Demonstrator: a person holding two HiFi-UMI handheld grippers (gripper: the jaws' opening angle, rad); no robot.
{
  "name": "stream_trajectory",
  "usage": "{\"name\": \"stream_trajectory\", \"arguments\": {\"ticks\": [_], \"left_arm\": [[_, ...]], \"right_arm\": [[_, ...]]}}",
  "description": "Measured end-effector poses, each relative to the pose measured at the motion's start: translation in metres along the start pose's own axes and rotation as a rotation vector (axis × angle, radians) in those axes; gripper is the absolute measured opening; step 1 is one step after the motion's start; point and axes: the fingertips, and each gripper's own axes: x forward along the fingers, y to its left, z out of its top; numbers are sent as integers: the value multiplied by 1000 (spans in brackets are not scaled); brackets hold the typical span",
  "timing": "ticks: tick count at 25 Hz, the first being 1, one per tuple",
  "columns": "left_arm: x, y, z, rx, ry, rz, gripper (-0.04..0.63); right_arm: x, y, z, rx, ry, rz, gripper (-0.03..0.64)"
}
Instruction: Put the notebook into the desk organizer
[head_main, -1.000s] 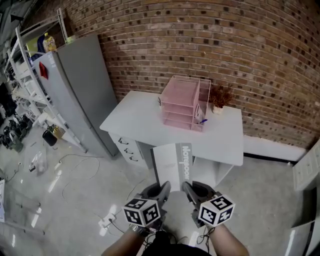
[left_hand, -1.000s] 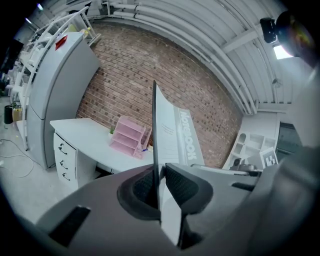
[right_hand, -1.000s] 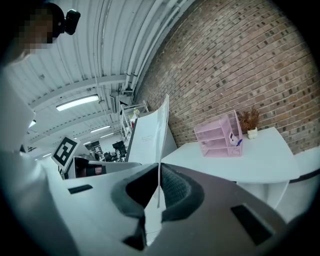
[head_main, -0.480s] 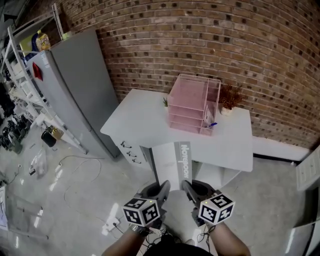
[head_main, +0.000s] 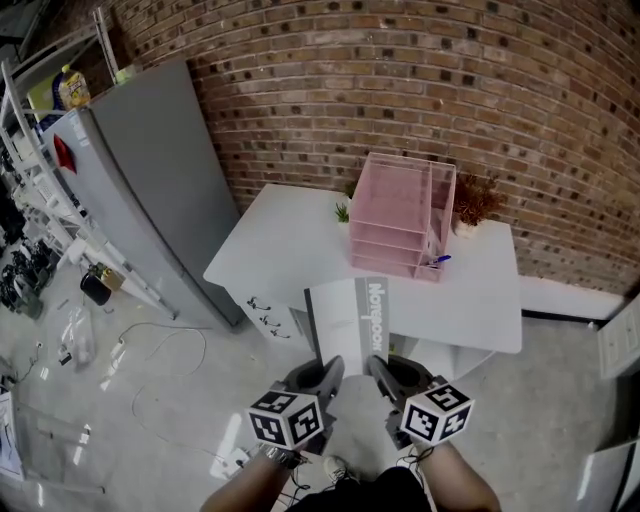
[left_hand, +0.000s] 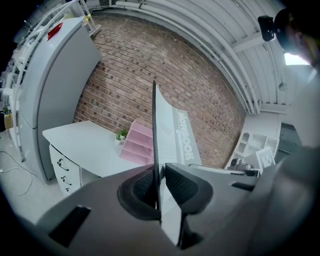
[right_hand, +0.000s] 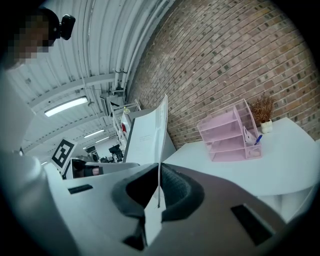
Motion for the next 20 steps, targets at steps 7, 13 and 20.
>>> {"name": "stream_trajectory", "arguments": {"ticks": [7, 13, 20], "left_arm": [[20, 19, 11, -12, 5, -10, 31], [62, 28, 22, -24, 8, -9, 31], [130, 40, 48, -33, 6, 10, 31]], "right_arm": [[23, -15, 8, 11, 2, -10, 12], [42, -53, 23, 14, 18, -10, 12], [73, -114, 56, 45, 25, 11, 12]]}}
